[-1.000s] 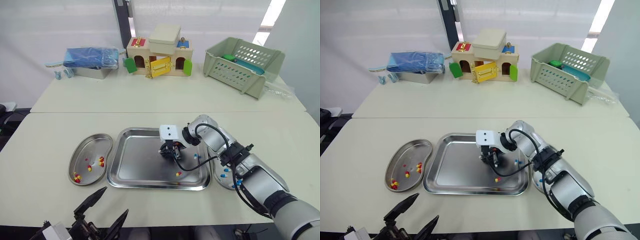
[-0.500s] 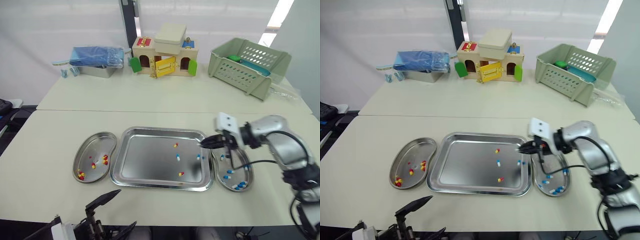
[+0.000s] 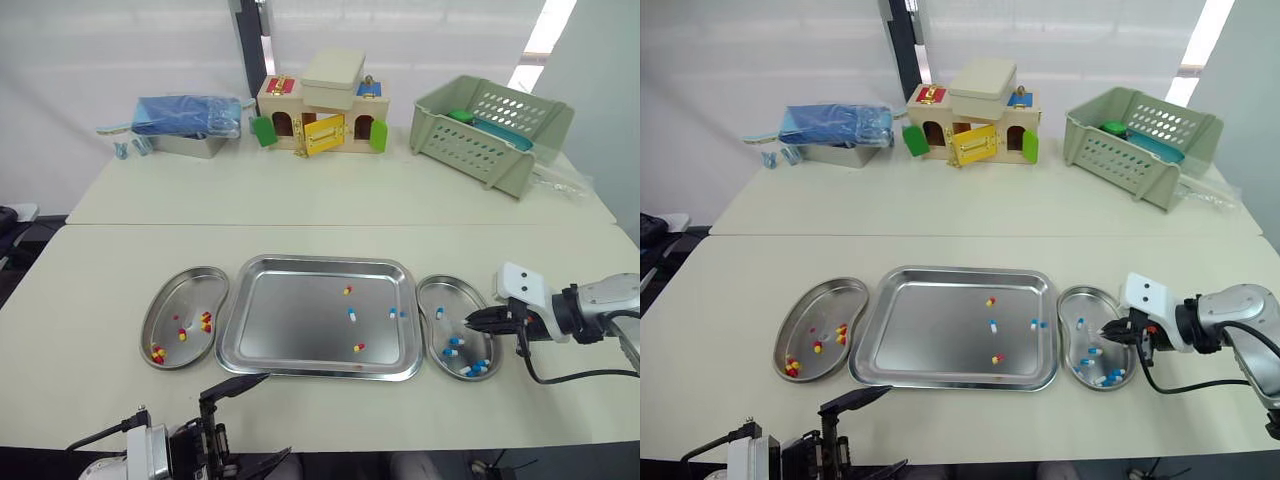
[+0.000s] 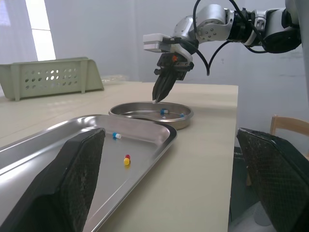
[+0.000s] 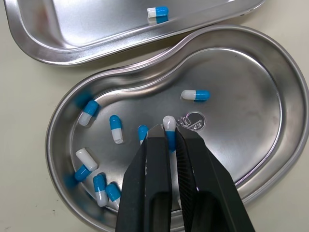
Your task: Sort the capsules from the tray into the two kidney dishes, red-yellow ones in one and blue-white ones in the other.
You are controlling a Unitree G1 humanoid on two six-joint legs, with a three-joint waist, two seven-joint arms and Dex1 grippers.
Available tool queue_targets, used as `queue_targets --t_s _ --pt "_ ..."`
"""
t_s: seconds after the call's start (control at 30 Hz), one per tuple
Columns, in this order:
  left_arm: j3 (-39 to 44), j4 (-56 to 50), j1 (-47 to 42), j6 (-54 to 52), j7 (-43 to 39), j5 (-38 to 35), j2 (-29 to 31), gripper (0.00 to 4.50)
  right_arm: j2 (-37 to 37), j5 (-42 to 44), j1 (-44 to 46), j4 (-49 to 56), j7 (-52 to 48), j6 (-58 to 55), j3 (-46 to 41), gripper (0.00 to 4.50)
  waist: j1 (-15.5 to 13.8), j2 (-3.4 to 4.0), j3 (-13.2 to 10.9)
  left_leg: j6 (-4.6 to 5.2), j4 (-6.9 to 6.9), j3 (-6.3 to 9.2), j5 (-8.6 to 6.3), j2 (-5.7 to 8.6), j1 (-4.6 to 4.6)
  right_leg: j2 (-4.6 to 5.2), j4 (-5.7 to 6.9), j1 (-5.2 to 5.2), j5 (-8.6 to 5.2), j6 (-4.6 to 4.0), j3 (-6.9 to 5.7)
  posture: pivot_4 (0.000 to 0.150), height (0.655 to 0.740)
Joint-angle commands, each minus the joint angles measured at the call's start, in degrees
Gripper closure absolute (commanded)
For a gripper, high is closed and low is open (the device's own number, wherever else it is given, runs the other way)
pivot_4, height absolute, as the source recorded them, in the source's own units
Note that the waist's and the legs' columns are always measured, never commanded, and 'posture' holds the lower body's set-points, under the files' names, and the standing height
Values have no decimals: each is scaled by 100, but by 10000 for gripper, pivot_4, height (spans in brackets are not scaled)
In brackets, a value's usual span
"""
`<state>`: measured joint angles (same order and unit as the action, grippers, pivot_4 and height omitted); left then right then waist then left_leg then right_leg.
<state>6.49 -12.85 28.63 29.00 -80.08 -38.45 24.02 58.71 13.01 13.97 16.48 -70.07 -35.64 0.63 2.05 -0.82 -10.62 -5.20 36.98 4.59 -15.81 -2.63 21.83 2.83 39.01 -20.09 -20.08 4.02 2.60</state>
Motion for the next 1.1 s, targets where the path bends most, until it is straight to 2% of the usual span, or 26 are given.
queue_targets --t_s 0.03,0.53,0.6,0.9,1.03,1.1 --pt "-18 -49 71 1 25 -70 -2 0 22 90 76 54 95 92 -102 44886 -7 0 0 0 0 0 0 0 0 0 0 0 0 0 0 1500 7400" --pt "-51 -207 145 83 389 66 -63 0 30 105 156 -190 135 276 48 44886 -18 0 0 0 0 0 0 0 0 0 -1 1 0 0 0 1500 7400" --pt "-66 -216 143 88 410 77 -80 0 37 110 166 -209 128 279 50 38335 -18 0 0 0 0 0 0 0 0 0 -1 1 0 0 -1 1500 7400" --pt "-98 -199 207 150 486 98 -91 0 52 159 190 -248 123 289 29 14749 -18 0 0 0 1 0 0 0 0 1 -1 1 0 0 0 1500 7400" --pt "-81 -186 235 174 513 109 -88 0 9 307 132 -255 105 291 -79 1387 -18 0 0 0 1 0 0 0 0 1 -1 2 0 0 0 1500 7400" --pt "-55 -191 252 186 556 113 -89 0 25 421 61 -262 70 288 -199 587 -21 0 0 0 1 0 0 0 0 1 -1 2 0 0 -1 1500 7400"
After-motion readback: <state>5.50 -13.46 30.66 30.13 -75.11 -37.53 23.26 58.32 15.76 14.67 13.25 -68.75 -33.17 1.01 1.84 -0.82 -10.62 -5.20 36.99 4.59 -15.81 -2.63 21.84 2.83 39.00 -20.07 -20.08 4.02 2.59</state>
